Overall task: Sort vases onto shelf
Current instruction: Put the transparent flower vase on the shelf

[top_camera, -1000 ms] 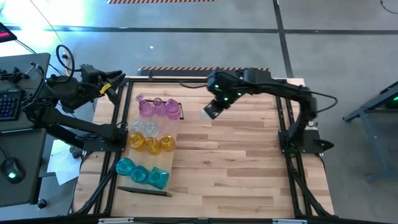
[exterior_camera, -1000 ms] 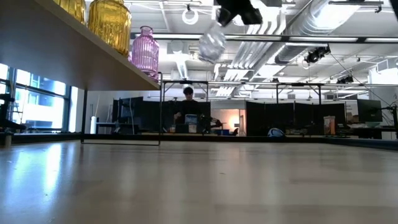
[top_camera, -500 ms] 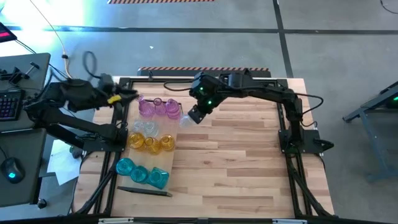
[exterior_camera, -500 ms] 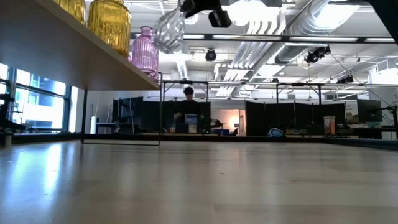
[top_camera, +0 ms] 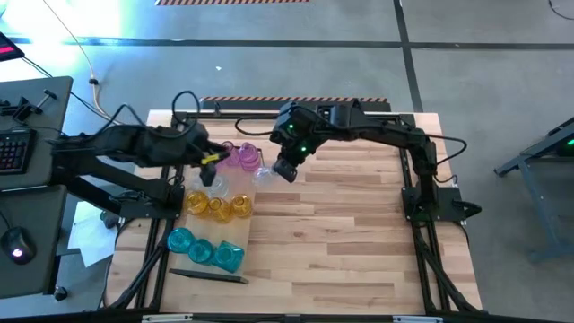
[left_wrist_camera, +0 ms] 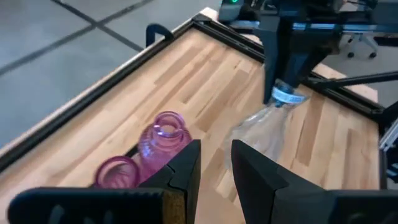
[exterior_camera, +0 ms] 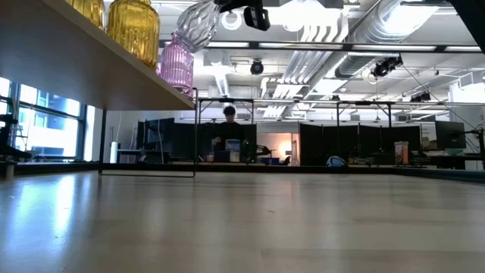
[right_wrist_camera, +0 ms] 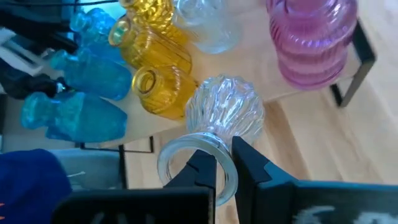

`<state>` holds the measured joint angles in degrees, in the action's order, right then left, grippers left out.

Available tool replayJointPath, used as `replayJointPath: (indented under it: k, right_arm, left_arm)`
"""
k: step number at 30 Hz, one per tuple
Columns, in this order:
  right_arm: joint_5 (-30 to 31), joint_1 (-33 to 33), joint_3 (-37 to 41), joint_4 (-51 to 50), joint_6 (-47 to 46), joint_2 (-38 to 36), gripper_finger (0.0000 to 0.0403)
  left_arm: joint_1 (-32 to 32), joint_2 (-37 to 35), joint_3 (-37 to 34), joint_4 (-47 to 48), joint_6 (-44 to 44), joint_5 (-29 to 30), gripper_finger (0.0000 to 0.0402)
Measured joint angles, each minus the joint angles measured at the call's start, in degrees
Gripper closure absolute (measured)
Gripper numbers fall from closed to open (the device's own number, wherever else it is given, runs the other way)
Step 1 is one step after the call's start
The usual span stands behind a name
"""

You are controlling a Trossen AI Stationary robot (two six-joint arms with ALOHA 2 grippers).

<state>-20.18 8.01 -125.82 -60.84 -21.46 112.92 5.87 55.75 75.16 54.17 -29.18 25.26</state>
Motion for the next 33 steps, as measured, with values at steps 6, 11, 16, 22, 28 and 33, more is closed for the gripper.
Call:
replayJointPath:
  k: [6,11,16,22,28,33]
  right_arm:
    - [0.0,0.3,0.0,3.3,5.2,1.4,0.04]
    - [0.2,-0.5,0.0,4.9,6.7,4.3,0.04]
    - [1.6,-0.8,0.0,5.7,4.8,6.1,0.04]
    - [3.5,-0.9,0.0,8.9,3.1,6.1,0.04]
    - [3.4,-0.9,0.0,10.4,2.0,6.1,0.04]
    - [3.1,-1.0,0.0,10.6,2.0,6.4,0.04]
  left_arm:
    - [0.0,2.3,0.0,-2.3,-2.1,-1.5,0.0322]
    - [0.0,3.6,0.0,-1.8,-2.2,-2.3,0.0322]
    - [0.0,3.5,0.0,3.5,1.4,-6.4,0.0322]
    - [0.0,3.8,0.0,9.1,4.1,-10.1,0.0322]
    - [-2.0,5.9,-0.1,9.0,5.4,-12.1,0.0328]
    - [-3.5,8.1,-1.2,9.0,6.4,-12.7,0.0346]
